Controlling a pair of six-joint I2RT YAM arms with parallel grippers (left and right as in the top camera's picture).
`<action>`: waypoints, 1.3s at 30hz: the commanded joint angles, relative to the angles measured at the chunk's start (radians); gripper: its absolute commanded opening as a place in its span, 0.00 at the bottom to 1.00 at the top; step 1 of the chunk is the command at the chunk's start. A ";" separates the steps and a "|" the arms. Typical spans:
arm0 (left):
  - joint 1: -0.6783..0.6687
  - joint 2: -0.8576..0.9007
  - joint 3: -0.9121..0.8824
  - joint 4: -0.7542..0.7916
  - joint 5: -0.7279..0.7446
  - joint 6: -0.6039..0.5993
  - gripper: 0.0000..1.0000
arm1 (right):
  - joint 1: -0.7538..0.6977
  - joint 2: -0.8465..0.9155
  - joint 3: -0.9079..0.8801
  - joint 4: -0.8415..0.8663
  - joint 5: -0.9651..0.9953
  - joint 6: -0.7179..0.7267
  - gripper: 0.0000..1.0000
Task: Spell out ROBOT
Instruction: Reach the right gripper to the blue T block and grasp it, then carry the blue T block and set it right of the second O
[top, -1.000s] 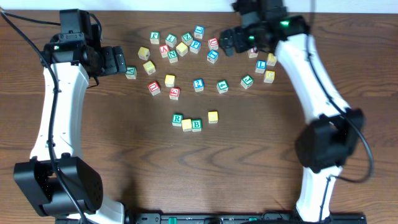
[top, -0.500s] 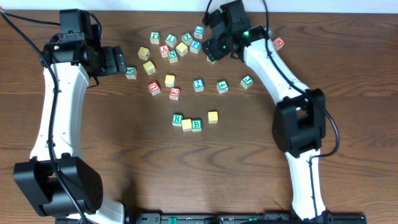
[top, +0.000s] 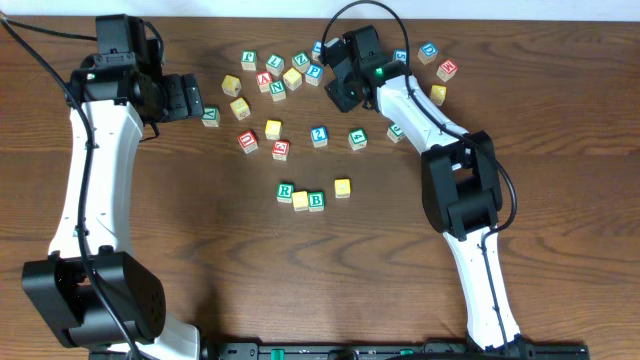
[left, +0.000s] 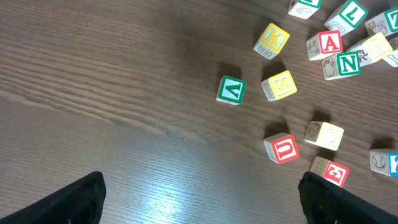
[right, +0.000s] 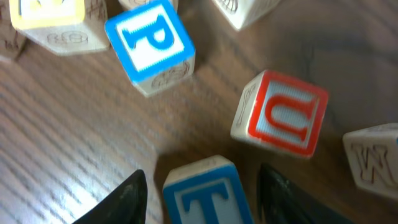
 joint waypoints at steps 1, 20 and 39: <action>0.001 -0.002 0.015 -0.002 -0.013 0.014 0.98 | 0.009 0.023 0.025 0.024 0.003 0.024 0.50; 0.002 -0.002 0.015 -0.002 -0.013 0.014 0.98 | -0.005 -0.118 0.026 -0.099 0.015 0.149 0.17; 0.002 -0.002 0.015 -0.002 -0.013 0.014 0.98 | 0.054 -0.464 -0.094 -0.838 0.064 0.437 0.07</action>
